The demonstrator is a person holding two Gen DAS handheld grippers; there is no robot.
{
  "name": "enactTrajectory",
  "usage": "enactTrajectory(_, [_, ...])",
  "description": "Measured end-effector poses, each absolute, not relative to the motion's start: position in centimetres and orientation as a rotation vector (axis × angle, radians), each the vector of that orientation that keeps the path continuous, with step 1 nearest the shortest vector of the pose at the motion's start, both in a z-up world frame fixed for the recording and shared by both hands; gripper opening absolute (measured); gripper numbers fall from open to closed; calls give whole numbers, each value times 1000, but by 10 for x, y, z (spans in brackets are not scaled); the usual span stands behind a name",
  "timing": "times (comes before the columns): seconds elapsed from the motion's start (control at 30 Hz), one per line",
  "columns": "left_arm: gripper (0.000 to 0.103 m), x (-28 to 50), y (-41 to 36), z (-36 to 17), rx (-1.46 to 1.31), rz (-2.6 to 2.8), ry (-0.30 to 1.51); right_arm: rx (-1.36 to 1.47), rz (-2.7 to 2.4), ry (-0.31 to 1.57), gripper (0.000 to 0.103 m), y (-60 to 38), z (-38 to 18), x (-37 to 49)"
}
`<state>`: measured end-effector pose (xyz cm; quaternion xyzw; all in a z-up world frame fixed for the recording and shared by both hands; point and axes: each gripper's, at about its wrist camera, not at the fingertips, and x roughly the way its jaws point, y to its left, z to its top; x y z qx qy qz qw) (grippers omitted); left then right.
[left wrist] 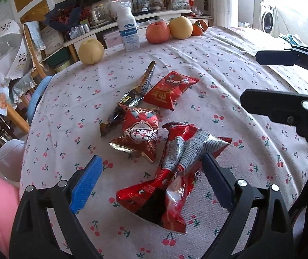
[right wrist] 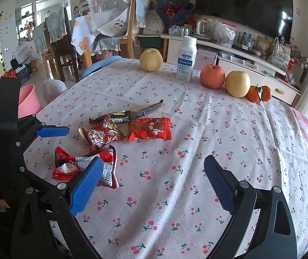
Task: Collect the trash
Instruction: 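Lower the left gripper onto the large red chip bag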
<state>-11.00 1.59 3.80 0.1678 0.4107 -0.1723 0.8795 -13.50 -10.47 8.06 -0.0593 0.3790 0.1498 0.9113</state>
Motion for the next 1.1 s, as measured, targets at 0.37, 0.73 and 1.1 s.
enactTrajectory(0.37, [94,-101,14,35,298,-373,865,-145,304,830,93,-100,68,-124])
enactTrajectory(0.73, [94,-88,7,27,183,-413,891,-58,272,897,93,-118,59,-107])
enactTrajectory(1.1, [74,-84,8,24,149,-396,892,63,241,944,93,-138,54,-90])
